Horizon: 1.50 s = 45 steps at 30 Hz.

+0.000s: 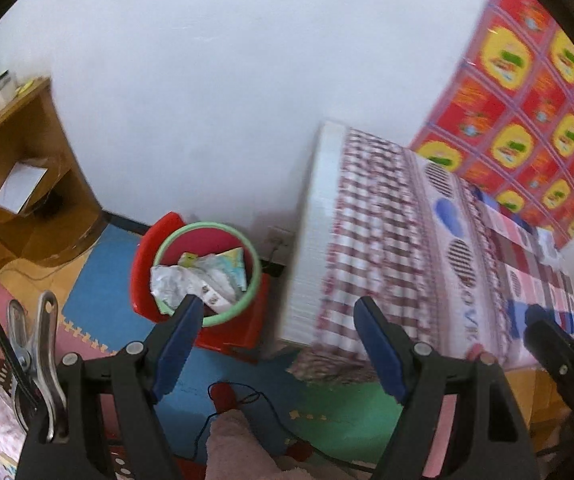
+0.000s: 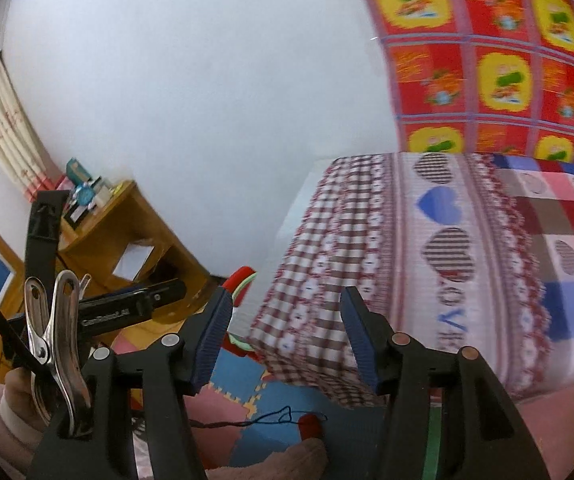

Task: Collect trash

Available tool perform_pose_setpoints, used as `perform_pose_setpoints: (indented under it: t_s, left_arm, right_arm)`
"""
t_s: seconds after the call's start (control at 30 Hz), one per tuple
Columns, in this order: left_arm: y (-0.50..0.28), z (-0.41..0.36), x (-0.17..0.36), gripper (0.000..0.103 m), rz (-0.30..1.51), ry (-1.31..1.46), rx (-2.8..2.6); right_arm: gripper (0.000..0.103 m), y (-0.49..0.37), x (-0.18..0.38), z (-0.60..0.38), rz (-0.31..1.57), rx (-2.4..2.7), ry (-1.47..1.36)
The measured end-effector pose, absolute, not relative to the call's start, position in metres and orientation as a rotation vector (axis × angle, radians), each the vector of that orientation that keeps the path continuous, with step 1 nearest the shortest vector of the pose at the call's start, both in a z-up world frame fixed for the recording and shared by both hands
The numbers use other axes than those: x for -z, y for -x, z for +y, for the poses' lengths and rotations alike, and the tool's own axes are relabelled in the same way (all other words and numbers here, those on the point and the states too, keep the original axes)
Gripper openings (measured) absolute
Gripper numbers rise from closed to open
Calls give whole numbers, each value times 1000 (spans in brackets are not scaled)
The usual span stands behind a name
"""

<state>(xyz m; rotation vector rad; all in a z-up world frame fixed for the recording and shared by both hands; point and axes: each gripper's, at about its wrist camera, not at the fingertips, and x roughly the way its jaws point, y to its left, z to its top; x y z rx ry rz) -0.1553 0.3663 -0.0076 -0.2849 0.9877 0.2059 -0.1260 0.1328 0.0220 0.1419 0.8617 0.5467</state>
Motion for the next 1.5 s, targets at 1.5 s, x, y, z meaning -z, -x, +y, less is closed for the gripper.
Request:
perform_pose_setpoints:
  t_s: [1.5]
  left_arm:
    - [-26,-32,2,81,1028,106,360]
  right_arm:
    - [57,74,-34,-250,819,56,-317]
